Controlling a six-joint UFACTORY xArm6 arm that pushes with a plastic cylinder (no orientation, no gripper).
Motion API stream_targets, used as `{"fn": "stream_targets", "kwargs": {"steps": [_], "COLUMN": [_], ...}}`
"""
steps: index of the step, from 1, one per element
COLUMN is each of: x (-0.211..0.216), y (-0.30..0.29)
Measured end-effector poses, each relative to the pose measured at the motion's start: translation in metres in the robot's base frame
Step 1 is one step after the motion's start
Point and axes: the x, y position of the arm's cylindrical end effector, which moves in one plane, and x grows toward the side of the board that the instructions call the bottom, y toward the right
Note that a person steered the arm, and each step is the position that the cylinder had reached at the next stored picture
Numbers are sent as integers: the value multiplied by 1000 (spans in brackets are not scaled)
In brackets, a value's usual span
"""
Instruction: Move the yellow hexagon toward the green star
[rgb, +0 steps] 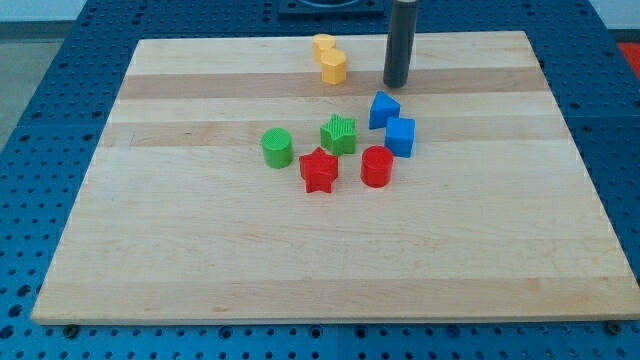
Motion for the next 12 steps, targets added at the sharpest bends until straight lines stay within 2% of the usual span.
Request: {"fn": "stream_targets", "kwargs": {"steps": [2, 5, 7, 11, 12], "x": [-36, -59, -53, -52, -40], "y": [-23, -111, -112, -57, -58]}}
